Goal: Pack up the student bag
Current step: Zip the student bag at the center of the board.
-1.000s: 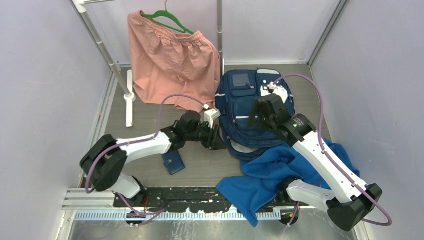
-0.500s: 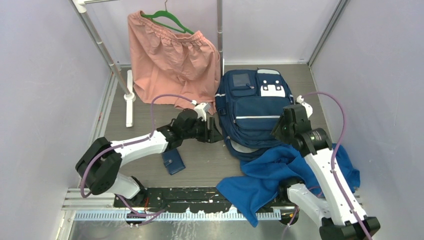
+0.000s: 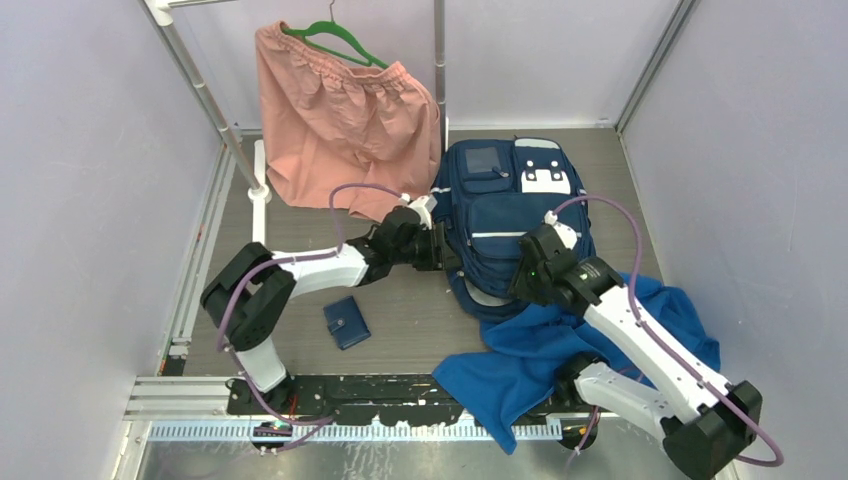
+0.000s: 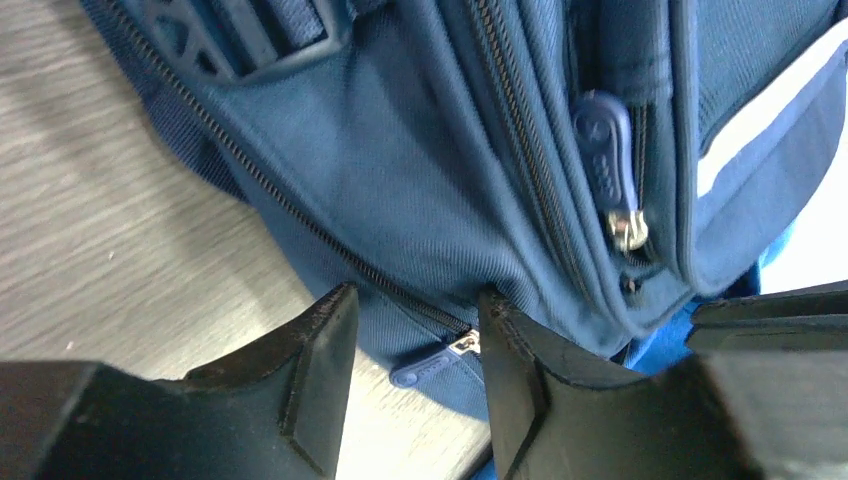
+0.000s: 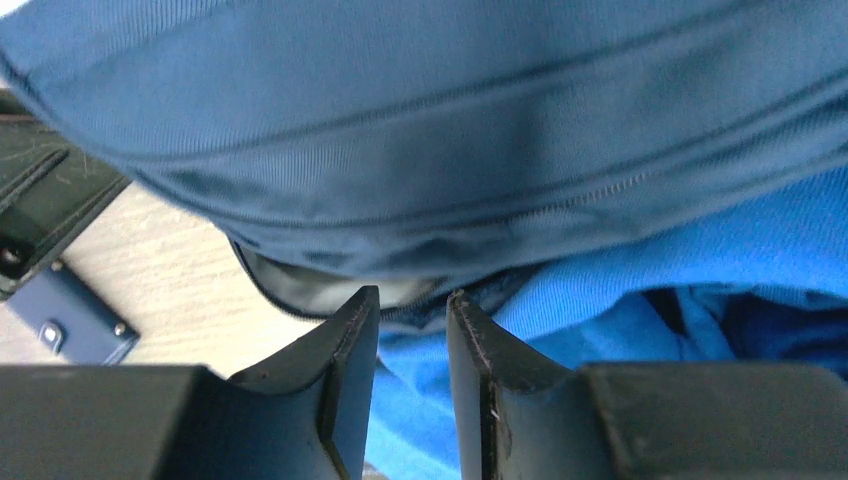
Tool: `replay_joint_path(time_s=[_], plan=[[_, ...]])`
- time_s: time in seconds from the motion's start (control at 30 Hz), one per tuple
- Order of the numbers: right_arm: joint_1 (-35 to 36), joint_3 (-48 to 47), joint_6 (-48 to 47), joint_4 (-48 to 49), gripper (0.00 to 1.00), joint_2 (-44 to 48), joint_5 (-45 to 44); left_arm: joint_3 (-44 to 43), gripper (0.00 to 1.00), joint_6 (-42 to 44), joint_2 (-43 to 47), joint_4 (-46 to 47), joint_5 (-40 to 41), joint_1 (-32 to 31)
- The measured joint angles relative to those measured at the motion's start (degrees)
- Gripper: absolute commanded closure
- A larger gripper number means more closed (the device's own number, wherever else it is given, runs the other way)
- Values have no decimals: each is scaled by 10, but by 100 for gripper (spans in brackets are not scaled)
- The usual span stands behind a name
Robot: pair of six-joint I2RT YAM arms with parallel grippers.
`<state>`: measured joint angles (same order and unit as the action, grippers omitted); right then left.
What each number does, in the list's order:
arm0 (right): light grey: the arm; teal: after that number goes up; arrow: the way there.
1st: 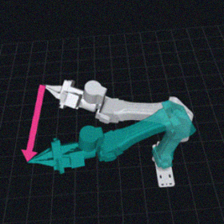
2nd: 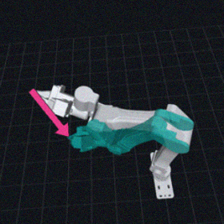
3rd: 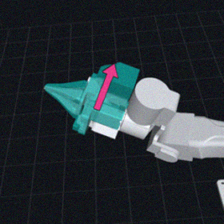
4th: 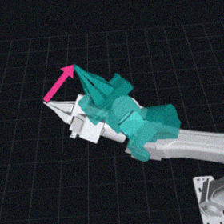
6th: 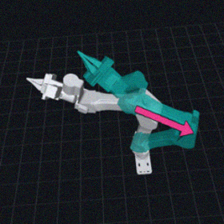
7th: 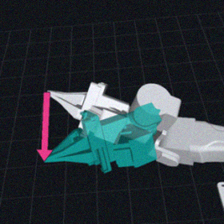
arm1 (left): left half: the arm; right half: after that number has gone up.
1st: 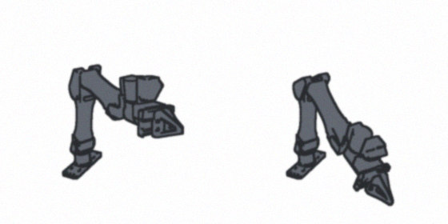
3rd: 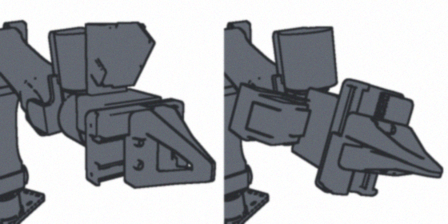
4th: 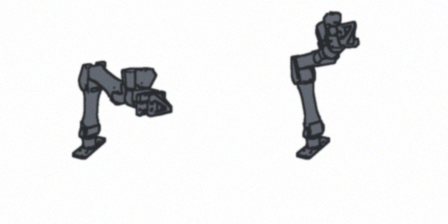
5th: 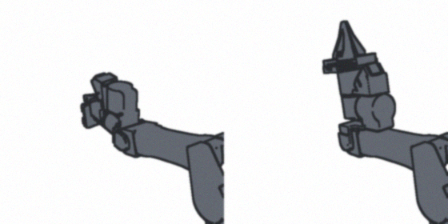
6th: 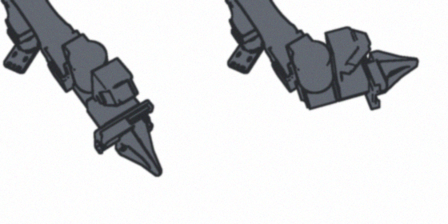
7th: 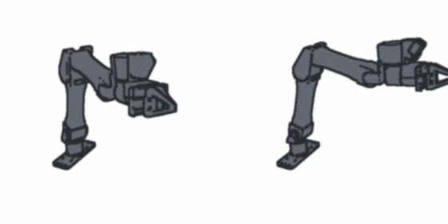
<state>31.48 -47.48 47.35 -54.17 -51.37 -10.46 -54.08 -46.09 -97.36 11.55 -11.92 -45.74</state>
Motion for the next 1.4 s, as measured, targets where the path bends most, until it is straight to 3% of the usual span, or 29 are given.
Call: replay_joint_path(time_s=[0.17,0.5,0.7,0.9,1.13,1.4], plan=[[-29,1,-5,63,63,-89,-23,-58,56,1,-60,1,-17,5],[-172,-3,-58,185,63,-241,18,-124,53,2,-110,4,-41,60],[-189,-66,-97,203,61,-308,25,-161,51,4,-129,4,-56,85],[-175,-74,-105,209,55,-259,40,-150,48,-10,-125,6,-59,88],[-61,-76,-98,177,52,-127,-5,-158,48,-54,-119,-26,-23,89],[-46,-45,-75,138,50,-99,-41,-186,47,-199,-143,-3,-8,94]])
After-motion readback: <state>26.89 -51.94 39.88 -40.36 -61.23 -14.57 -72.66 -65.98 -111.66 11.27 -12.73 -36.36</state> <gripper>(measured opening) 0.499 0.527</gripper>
